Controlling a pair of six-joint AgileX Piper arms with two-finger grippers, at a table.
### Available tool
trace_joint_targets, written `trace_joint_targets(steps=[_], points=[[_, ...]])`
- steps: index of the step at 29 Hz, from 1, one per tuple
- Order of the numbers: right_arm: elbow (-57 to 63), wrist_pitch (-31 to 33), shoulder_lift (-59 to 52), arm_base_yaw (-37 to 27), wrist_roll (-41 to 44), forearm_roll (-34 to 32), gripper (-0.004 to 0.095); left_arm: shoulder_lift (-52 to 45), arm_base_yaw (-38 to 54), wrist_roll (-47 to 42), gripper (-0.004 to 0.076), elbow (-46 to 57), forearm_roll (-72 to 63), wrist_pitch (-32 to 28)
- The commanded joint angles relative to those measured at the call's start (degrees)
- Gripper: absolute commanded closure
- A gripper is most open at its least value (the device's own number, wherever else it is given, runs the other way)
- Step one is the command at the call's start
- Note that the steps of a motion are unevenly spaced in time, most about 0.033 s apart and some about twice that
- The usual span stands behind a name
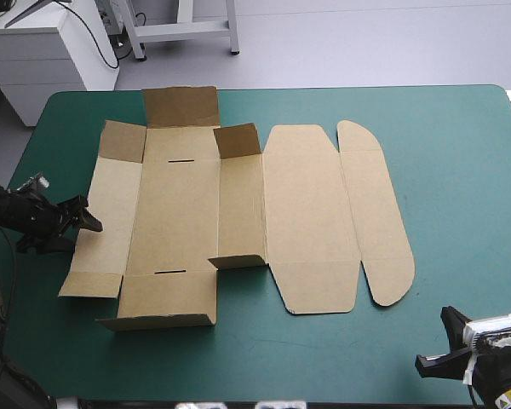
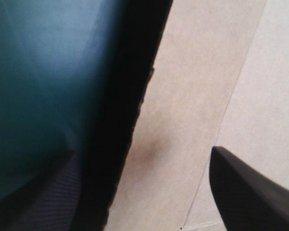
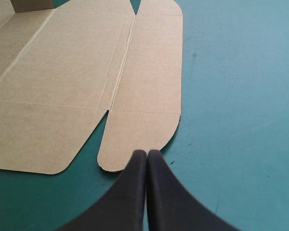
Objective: Fold the box
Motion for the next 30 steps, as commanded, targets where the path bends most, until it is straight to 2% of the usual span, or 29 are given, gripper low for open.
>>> trace_joint_targets(steps=[1,4,9,11,14,16,18,20,21,30], points=[[-1.58,-4.16,0.75,0.09,-0.23,-0.15,0.0928,-2.19,-1.17,0.05,0.0192,-1.02,-4.63,1.11],[-1.58,-4.16,0.75,0.09,-0.23,-0.15,0.0928,-1.18,-4.6,4.36,0.0192,1.16,-14.29,1.5],[-1.58,-4.16,0.75,0.09,-0.23,-0.15,0.0928,-0.67,-9.86,6.04,0.0193,2.76,-15.22,1.16],[-1.58,-4.16,0.75,0.09,-0.23,-0.15,0.0928,-0.78,-9.88,6.04,0.0206,2.34,-16.72,3.11],[-1.58,-4.16,0.75,0.09,-0.23,-0.15,0.0928,-1.05,-9.88,6.04,0.0271,0.52,-16.83,6.33],[-1.58,-4.16,0.75,0.09,-0.23,-0.15,0.0928,-1.75,-9.88,5.96,0.0362,-0.34,-15.58,6.33],[-1.58,-4.16,0.75,0.09,-0.23,-0.15,0.0928,-2.79,-9.88,5.54,0.0497,-0.57,-12.89,6.33],[-1.58,-4.16,0.75,0.09,-0.23,-0.15,0.0928,-3.65,-9.49,4.48,0.0673,-0.57,-11.0,6.33],[-1.58,-4.16,0.75,0.09,-0.23,-0.15,0.0928,-3.99,-9.5,4.48,0.073,-0.57,-9.79,6.33],[-1.58,-4.16,0.75,0.09,-0.23,-0.15,0.0928,-4.34,-9.63,3.84,0.0732,-0.82,-6.23,6.44]])
